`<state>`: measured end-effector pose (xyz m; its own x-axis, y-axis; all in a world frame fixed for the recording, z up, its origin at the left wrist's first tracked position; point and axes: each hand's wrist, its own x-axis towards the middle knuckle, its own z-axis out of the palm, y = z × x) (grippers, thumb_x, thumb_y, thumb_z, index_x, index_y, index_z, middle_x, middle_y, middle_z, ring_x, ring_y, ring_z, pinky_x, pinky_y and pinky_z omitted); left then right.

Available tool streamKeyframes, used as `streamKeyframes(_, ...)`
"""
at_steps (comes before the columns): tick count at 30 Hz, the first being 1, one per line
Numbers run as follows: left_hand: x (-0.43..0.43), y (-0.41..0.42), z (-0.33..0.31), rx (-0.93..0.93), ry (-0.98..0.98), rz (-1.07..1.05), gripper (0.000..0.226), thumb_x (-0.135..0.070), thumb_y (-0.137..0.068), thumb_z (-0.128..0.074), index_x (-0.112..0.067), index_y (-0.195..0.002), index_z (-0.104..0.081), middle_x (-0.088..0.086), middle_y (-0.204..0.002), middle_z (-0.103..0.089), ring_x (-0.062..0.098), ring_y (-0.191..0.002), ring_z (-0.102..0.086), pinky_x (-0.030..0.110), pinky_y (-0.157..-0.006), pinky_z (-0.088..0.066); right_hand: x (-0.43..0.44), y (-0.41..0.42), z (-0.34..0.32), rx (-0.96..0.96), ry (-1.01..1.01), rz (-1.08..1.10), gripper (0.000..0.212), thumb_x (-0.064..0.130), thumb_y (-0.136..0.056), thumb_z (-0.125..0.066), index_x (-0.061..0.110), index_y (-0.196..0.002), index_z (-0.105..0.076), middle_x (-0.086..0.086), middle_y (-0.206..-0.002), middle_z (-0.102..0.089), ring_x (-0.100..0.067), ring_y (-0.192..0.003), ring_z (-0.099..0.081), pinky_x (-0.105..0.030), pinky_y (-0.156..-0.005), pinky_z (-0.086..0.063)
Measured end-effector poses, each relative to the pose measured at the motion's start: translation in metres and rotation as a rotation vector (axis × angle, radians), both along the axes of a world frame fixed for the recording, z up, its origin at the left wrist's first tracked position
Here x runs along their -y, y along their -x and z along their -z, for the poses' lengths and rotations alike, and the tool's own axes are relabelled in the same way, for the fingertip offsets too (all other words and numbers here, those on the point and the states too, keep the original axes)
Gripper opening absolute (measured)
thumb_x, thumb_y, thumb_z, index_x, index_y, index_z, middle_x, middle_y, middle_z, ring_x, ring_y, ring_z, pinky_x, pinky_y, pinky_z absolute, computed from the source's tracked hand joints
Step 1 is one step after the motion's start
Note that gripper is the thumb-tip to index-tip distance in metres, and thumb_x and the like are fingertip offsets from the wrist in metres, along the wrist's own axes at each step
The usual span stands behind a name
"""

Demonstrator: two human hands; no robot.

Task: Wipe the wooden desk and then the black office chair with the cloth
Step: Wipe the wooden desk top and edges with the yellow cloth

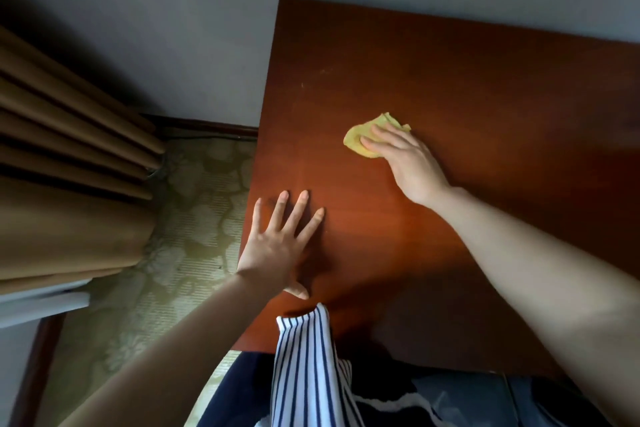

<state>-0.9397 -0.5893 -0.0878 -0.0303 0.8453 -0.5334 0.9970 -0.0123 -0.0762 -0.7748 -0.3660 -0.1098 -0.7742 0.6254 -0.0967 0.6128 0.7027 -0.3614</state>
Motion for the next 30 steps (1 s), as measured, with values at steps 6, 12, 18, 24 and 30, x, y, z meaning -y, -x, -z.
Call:
streamKeyframes(6, -0.001, -0.001, -0.004, -0.009, 0.006, -0.008, 0.138, -0.08, -0.057, -0.06, -0.024, -0.133, 0.041, 0.011, -0.151, 0.034, 0.036, -0.141, 0.021, 0.062, -0.108, 0.011, -0.025, 0.045, 0.003, -0.017, 0.019, 0.373, 0.059, -0.007, -0.095, -0.037, 0.031, -0.141, -0.041, 0.005, -0.153, -0.031, -0.018, -0.143, -0.019, -0.035, -0.114, -0.018)
streamKeyframes(12, -0.001, 0.005, -0.005, 0.061, -0.002, -0.012, 0.133, -0.081, -0.058, -0.059, -0.029, -0.141, 0.031, 0.007, -0.153, 0.031, 0.033, -0.142, 0.02, 0.063, -0.108, 0.01, 0.019, 0.043, 0.006, -0.008, 0.029, 0.296, 0.059, -0.004, -0.096, -0.038, 0.035, -0.14, -0.041, 0.007, -0.152, -0.032, -0.017, -0.143, -0.019, -0.04, -0.113, -0.019)
streamKeyframes(18, -0.005, 0.035, -0.009, 0.258, -0.079, 0.033, 0.107, -0.075, -0.073, -0.051, -0.031, -0.149, 0.011, -0.001, -0.158, 0.012, 0.026, -0.145, 0.008, 0.057, -0.11, 0.012, 0.087, 0.04, 0.005, 0.0, 0.018, 0.354, 0.059, -0.003, -0.095, -0.04, 0.035, -0.14, -0.041, 0.008, -0.152, -0.032, -0.017, -0.143, -0.021, -0.04, -0.111, -0.022)
streamKeyframes(24, 0.012, 0.07, -0.014, 0.299, -0.087, 0.199, 0.104, -0.069, -0.078, -0.052, -0.026, -0.15, 0.011, 0.002, -0.157, 0.017, 0.025, -0.144, 0.015, 0.054, -0.111, 0.013, 0.184, 0.063, 0.008, -0.049, -0.014, 0.64, 0.061, -0.003, -0.092, -0.04, 0.035, -0.139, -0.043, 0.009, -0.149, -0.038, -0.016, -0.142, -0.024, -0.043, -0.11, -0.023)
streamKeyframes(30, 0.037, 0.08, -0.012, 0.276, -0.016, 0.315, 0.114, -0.069, -0.074, -0.056, -0.02, -0.149, 0.015, 0.008, -0.157, 0.02, 0.03, -0.144, 0.016, 0.055, -0.112, 0.006, 0.266, 0.087, 0.004, -0.17, 0.047, 0.811, 0.056, 0.006, -0.087, -0.035, 0.031, -0.135, -0.051, 0.004, -0.145, -0.043, -0.019, -0.14, -0.029, -0.045, -0.108, -0.024)
